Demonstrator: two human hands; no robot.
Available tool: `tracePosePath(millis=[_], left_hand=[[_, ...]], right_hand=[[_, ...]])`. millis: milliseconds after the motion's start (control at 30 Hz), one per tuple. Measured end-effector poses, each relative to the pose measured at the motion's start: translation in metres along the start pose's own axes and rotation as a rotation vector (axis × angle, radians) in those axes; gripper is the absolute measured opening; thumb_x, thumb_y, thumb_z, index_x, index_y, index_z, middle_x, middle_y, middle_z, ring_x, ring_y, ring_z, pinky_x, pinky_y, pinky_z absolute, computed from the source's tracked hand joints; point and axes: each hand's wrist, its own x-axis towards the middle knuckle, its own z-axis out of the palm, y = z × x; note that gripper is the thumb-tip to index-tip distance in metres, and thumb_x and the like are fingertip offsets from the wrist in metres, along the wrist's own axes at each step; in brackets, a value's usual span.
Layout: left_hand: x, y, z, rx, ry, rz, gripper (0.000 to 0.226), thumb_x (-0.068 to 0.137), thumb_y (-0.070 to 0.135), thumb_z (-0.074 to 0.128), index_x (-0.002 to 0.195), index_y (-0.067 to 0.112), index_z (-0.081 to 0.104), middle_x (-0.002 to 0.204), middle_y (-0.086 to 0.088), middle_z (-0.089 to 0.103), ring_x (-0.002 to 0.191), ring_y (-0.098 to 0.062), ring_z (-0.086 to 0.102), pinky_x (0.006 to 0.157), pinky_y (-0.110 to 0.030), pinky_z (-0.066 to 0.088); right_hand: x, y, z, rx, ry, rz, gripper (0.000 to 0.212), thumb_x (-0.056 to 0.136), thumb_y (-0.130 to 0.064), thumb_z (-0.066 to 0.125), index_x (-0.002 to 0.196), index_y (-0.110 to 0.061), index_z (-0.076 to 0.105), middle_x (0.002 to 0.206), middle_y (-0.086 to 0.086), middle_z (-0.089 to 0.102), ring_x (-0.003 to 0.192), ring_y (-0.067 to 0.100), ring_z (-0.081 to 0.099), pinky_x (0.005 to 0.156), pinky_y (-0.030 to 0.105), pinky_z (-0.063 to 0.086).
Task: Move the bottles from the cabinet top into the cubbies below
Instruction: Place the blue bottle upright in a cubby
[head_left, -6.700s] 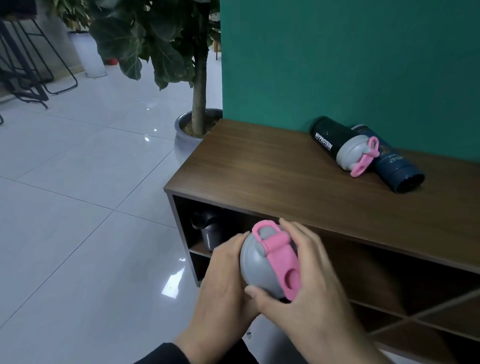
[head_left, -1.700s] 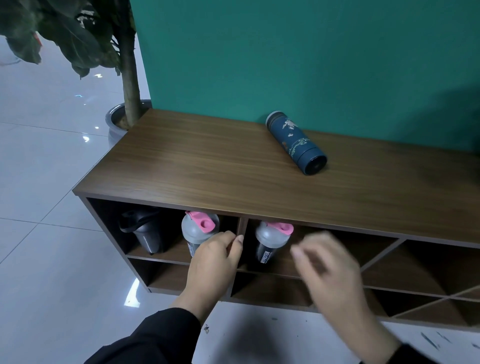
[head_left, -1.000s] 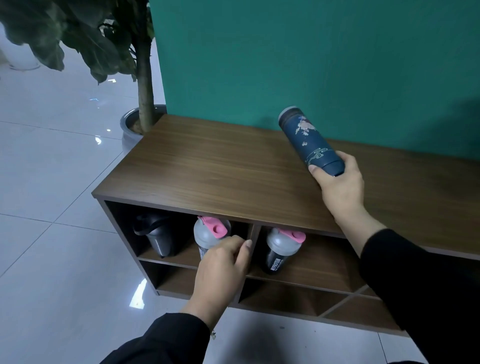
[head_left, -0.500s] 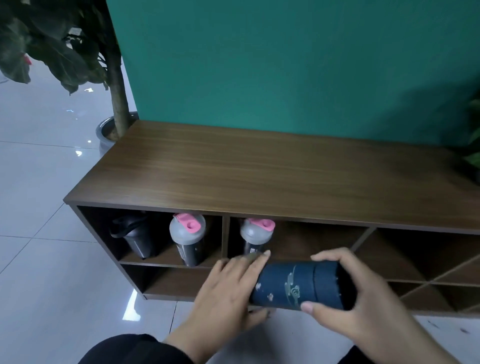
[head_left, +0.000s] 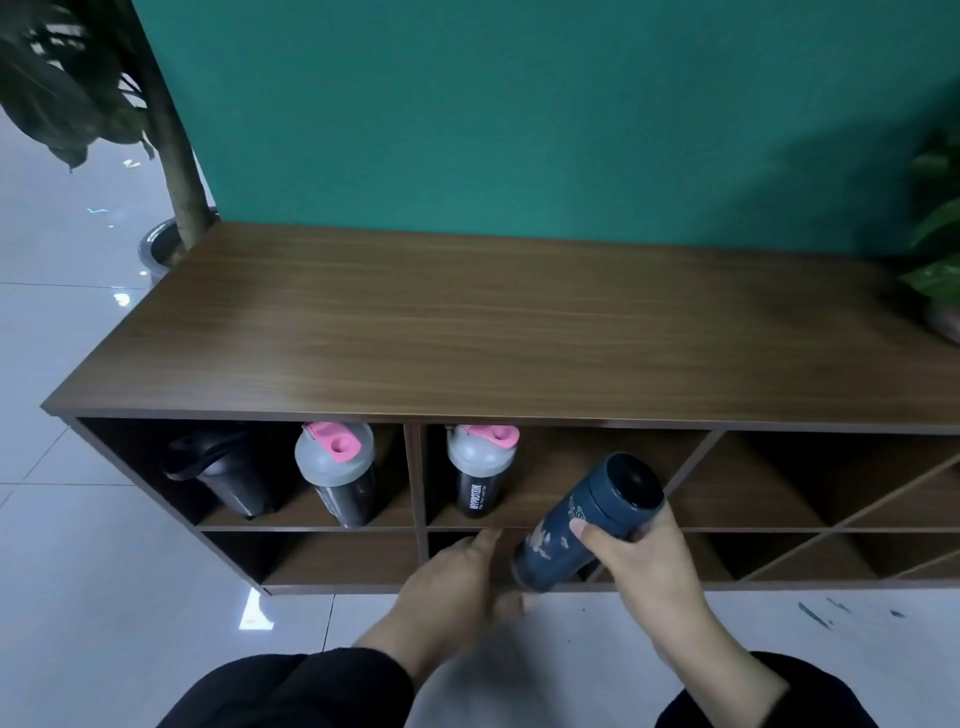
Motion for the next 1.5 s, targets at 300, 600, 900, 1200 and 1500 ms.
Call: tracePosePath(millis=[300,600,900,1200,1500], left_hand=[[0.016,-0.009,0.0,0.072,0.047,-0.067,0.055,0.096,0.049,0.052,0.147,0.028,0.049,0.144,0.001,0.059,0.129,-0.025,0.058,0.102,-0.034,0.048],[0.044,0.012,0.008,0.023,0.019,-0.004,0.054,0.099,0.039,0.053,0.151,0.027,0.045,0.143,-0.002,0.062,0.129,-0.023,0.059,0.104,-0.033,0.048],[0.079,0.025,0.02,-0.112,-0.048,-0.017,0.065,0.098,0.027,0.056,0.158,0.023,0.033,0.156,-0.003,0.049,0.14,-0.02,0.05,0.113,-0.03,0.041],[0.121,0.047,0.037,-0.446,-0.04,-0.119,0.088,0.089,0.025,0.055,0.163,0.025,0.009,0.168,-0.001,0.027,0.152,-0.018,0.032,0.124,-0.04,0.03],[0.141,0.052,0.054,-0.737,-0.067,-0.066,0.089,0.076,0.041,0.055,0.158,0.037,0.023,0.147,0.01,0.058,0.134,-0.005,0.055,0.119,-0.038,0.039]], right_hand=[[0.068,0.018,-0.014,-0.099,-0.058,-0.034,0.065,0.071,-0.015,0.087,0.125,-0.029,0.053,0.113,-0.01,0.069,0.106,0.009,0.065,0.096,0.035,0.052],[0.112,0.023,-0.016,-0.15,-0.073,-0.054,0.069,0.073,-0.016,0.086,0.132,-0.024,0.05,0.12,-0.008,0.066,0.112,0.011,0.062,0.1,0.033,0.049],[0.128,0.024,-0.007,-0.185,-0.124,-0.035,0.056,0.077,-0.019,0.083,0.121,-0.025,0.049,0.121,-0.007,0.064,0.113,0.011,0.06,0.087,0.022,0.045],[0.129,0.043,-0.012,-0.086,-0.206,-0.035,0.067,0.072,-0.036,0.082,0.127,-0.049,0.046,0.126,-0.024,0.064,0.124,0.001,0.056,0.111,0.037,0.043],[0.11,0.068,0.013,-0.085,-0.001,0.11,0.076,0.078,-0.03,0.08,0.141,-0.028,0.038,0.131,-0.002,0.059,0.119,0.015,0.059,0.105,0.04,0.049]])
